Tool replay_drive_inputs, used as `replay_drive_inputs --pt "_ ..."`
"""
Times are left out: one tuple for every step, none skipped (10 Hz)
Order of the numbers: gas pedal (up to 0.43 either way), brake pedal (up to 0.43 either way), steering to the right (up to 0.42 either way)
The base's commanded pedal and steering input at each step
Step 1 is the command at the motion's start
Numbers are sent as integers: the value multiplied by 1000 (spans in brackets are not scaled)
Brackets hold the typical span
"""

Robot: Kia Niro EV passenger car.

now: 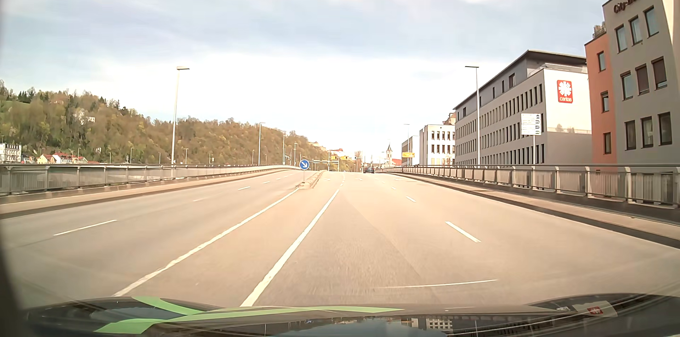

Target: Follow the waypoints while adhering to traffic rules and regulations

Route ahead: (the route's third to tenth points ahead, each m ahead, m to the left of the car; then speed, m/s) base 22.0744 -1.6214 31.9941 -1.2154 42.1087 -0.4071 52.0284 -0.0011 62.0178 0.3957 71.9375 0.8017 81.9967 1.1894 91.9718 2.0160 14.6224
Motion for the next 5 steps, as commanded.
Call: replay_drive_inputs --pt "98 0 -4" --pt "98 0 -4" --pt "98 0 -4" --pt "98 0 -4" --pt "98 0 -4"
